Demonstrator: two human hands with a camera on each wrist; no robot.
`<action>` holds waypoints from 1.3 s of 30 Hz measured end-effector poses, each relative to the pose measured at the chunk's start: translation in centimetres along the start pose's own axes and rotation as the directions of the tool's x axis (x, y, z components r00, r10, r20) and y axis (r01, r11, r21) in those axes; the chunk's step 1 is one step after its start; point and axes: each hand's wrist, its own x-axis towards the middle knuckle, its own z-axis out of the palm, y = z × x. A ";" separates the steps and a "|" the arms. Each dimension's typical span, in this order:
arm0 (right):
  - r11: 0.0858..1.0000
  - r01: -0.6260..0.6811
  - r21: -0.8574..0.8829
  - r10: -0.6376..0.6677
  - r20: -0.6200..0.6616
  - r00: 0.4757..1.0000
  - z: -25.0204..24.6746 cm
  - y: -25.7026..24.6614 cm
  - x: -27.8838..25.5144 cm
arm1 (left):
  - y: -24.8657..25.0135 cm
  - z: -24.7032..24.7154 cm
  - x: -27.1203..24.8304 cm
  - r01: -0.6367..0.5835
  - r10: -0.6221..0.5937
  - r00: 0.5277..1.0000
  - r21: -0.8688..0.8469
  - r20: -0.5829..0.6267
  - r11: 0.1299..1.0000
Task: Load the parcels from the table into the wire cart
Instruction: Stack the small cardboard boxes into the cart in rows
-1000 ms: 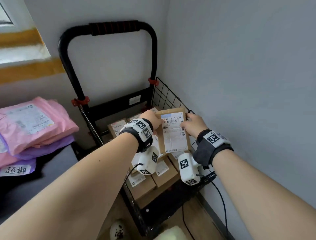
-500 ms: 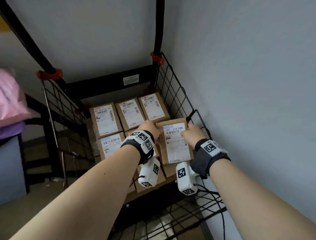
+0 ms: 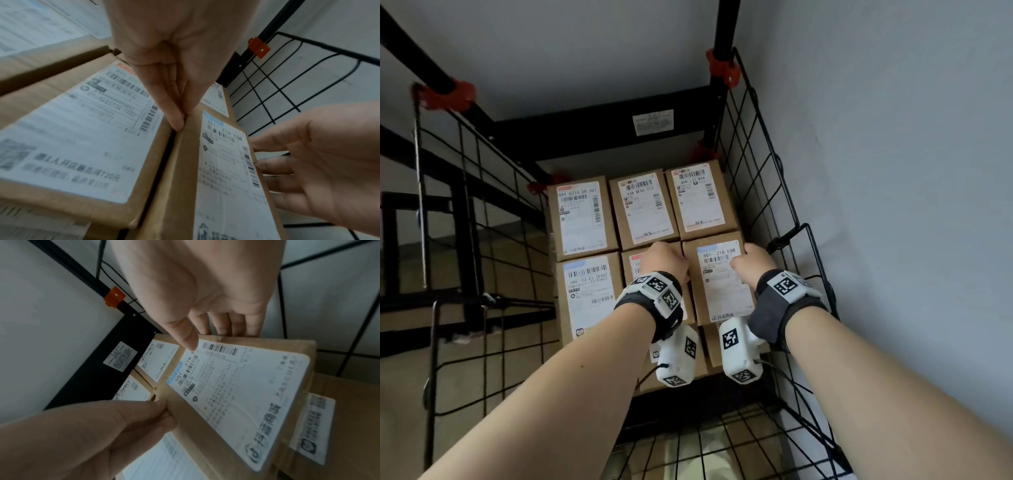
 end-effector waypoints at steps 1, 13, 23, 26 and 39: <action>1.000 0.000 0.001 0.000 0.003 1.000 0.1 -0.1 0.3 | -0.1 0.2 0.4 -0.005 0.005 1.000 -0.006 -0.015 1.000; 0.999 -0.026 -0.029 0.026 0.014 1.000 0.3 -0.3 2.6 | -0.2 1.2 1.9 -0.029 0.020 0.994 -0.079 -0.106 0.996; 0.996 -0.051 -0.077 0.054 0.038 0.998 -0.8 -1.4 1.8 | 0.3 -0.7 0.9 -0.057 0.058 0.995 0.017 -0.078 0.998; 0.995 -0.035 -0.096 0.037 0.016 0.999 -1.1 -2.1 0.7 | 0.5 -1.9 0.4 -0.077 0.083 0.993 0.075 -0.086 0.994; 0.919 0.273 -0.285 -0.266 0.064 0.962 -1.8 -9.9 -7.5 | 0.5 -11.8 -4.0 -0.167 0.218 0.965 0.296 -0.148 0.941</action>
